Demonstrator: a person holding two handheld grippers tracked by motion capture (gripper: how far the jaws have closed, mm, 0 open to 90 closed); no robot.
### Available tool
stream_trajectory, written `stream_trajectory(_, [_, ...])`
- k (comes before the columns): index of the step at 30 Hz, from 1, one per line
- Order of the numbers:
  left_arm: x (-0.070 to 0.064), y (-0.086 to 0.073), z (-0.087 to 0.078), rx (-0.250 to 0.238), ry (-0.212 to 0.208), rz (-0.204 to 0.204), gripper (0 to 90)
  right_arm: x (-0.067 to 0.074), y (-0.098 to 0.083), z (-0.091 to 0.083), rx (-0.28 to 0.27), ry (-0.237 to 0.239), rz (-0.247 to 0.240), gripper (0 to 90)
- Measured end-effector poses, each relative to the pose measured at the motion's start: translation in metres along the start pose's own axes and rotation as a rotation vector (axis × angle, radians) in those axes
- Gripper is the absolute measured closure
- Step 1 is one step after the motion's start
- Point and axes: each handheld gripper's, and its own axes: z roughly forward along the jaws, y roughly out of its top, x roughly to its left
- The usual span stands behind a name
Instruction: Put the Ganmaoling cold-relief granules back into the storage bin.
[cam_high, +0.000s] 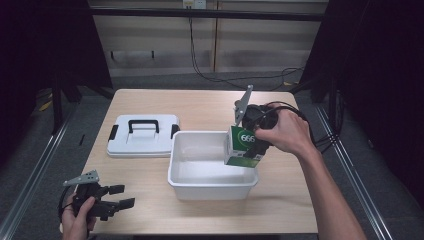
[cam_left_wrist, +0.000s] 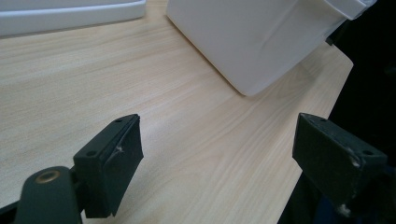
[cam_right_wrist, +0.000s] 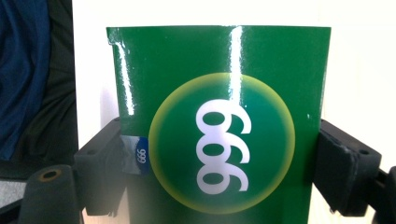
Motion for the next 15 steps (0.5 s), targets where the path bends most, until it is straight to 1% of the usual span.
stream_trajectory(2, [0.000, 0.000, 0.000, 0.000, 0.000, 0.000, 16.0, 0.000, 0.001, 0.001, 0.003, -0.001, 0.001, 16.1])
stream_trajectory(3, [0.000, 0.000, 0.000, 0.000, 0.001, 0.001, 16.0, -0.001, 0.003, 0.003, 0.002, 0.000, -0.010, 16.1])
stream_trajectory(6, [0.000, 0.000, 0.000, 0.000, 0.000, 0.003, 16.0, -0.001, 0.004, 0.005, 0.009, 0.001, -0.014, 16.1])
stream_trajectory(8, [0.000, 0.000, 0.000, 0.000, 0.000, -0.001, 16.0, -0.001, 0.006, 0.010, 0.017, 0.004, -0.024, 16.1])
stream_trajectory(9, [0.000, 0.000, 0.000, 0.001, -0.001, 0.002, 16.0, -0.001, 0.007, 0.013, 0.026, 0.012, -0.020, 16.1])
stream_trajectory(14, [0.000, 0.000, 0.000, 0.000, -0.001, 0.000, 16.0, -0.002, 0.010, 0.021, 0.055, 0.019, -0.015, 16.1])
stream_trajectory(15, [0.000, 0.000, 0.000, 0.000, 0.000, 0.000, 16.0, -0.003, 0.011, 0.023, 0.057, 0.017, -0.025, 16.1])
